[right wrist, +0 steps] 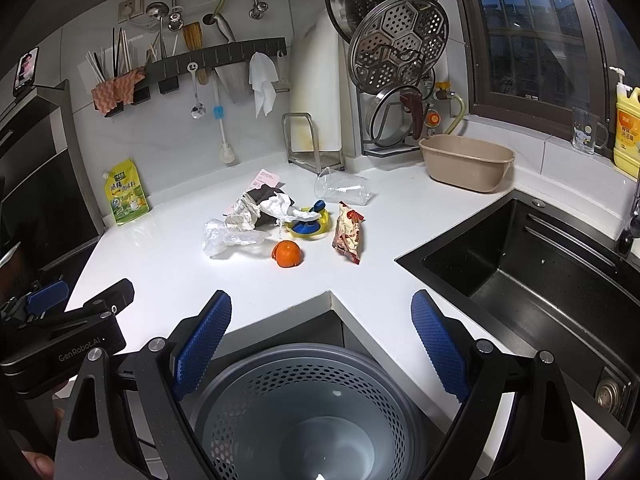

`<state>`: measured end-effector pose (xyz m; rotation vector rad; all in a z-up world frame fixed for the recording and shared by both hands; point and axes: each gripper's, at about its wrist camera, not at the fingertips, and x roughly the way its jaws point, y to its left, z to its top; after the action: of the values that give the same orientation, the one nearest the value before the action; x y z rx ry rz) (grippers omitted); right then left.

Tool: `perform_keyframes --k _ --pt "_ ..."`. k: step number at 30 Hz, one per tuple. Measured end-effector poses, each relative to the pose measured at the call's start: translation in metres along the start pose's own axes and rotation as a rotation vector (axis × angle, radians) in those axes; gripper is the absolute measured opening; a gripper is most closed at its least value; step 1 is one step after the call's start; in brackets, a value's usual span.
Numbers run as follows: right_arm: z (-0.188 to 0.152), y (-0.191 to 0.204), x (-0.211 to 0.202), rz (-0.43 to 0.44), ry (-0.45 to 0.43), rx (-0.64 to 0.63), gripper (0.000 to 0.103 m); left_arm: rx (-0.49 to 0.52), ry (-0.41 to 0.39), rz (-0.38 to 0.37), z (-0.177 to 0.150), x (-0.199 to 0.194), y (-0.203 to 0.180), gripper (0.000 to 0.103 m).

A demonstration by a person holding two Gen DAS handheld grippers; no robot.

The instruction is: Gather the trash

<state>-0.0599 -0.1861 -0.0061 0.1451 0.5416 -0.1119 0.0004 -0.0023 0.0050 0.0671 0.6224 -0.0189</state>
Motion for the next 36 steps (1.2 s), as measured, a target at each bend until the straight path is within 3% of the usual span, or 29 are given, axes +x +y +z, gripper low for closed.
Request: perform_keyframes --k 36 --pt "-0.0008 -0.0003 -0.0015 0.003 -0.005 0.002 0.087 0.003 0.009 0.001 -0.0039 0.0010 0.0020 0.097"
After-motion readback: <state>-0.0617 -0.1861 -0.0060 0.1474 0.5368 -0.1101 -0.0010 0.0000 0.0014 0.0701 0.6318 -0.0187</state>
